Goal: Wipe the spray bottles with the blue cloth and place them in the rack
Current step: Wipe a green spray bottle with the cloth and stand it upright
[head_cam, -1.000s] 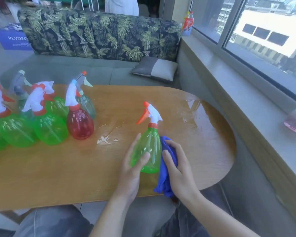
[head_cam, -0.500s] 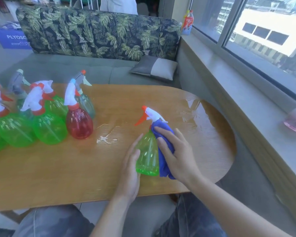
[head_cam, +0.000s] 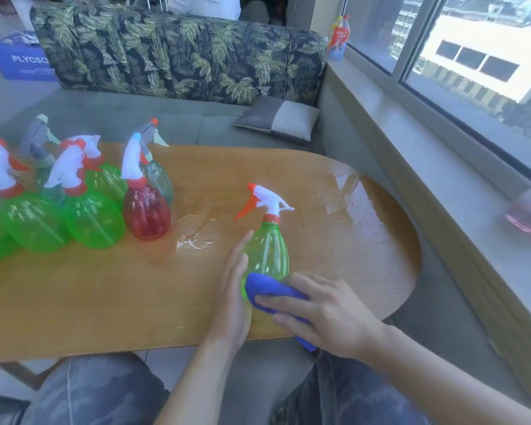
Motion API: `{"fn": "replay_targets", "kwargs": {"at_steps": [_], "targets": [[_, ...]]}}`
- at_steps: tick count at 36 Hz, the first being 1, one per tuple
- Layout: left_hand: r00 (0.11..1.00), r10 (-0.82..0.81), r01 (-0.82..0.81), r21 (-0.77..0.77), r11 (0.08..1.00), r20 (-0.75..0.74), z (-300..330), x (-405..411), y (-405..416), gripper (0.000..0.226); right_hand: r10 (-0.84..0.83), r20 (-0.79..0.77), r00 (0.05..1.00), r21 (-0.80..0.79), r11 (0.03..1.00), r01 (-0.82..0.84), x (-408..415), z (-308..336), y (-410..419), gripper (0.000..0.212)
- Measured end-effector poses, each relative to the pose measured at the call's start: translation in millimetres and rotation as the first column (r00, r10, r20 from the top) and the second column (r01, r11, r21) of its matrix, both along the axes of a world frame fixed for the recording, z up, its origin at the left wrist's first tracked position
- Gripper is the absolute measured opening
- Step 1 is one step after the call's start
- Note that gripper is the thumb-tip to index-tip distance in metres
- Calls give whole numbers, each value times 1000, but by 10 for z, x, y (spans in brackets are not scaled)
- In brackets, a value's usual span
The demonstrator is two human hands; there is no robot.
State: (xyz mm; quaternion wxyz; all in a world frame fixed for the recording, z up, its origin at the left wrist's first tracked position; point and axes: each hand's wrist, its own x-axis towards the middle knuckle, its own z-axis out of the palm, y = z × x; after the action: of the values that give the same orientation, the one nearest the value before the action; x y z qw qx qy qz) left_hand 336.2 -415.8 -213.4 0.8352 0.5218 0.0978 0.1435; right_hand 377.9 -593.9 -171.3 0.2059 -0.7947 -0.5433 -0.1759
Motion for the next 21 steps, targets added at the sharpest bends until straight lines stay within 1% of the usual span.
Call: {"fn": "replay_targets", "kwargs": {"at_steps": [1,2,4,5,7,9,11,14,17,19,21], "targets": [[1000,3,-3,-9,1000,7,14,-14,-10,54,-50,-14,999,53,997,50,26,27,-2,30],[1000,11,-11,-8,1000,14,14,-23,-16,62,-113,-58,992,126,985,120,67,61,5,30],[1000,4,-5,24,1000,28,4,-36,-17,81,-234,-193,953,258,925,279,182,152,41,31],[1000,-4,3,37,999,28,-4,-35,-15,87,-283,-258,924,286,891,353,249,202,74,32],[999,-5,4,51,999,38,-28,-26,2,87,-346,-348,871,278,850,449,378,298,156,34],[998,-2,-2,68,998,60,-49,-16,15,81,-344,-371,862,242,861,448,491,372,228,31],[997,-24,18,79,997,69,-33,-6,15,78,-319,-357,878,185,897,401,580,416,272,26],[997,-47,41,86,995,66,1,4,12,83,-337,-299,893,100,919,381,697,435,296,21],[997,-45,38,120,992,57,28,-8,3,86,-410,-251,877,136,882,451,811,472,288,19],[998,-43,35,135,990,54,43,-22,-4,88,-453,-254,855,147,855,497,855,483,298,17],[998,-38,32,123,992,44,42,-37,-3,89,-429,-254,867,129,873,470,820,465,318,17]]}}
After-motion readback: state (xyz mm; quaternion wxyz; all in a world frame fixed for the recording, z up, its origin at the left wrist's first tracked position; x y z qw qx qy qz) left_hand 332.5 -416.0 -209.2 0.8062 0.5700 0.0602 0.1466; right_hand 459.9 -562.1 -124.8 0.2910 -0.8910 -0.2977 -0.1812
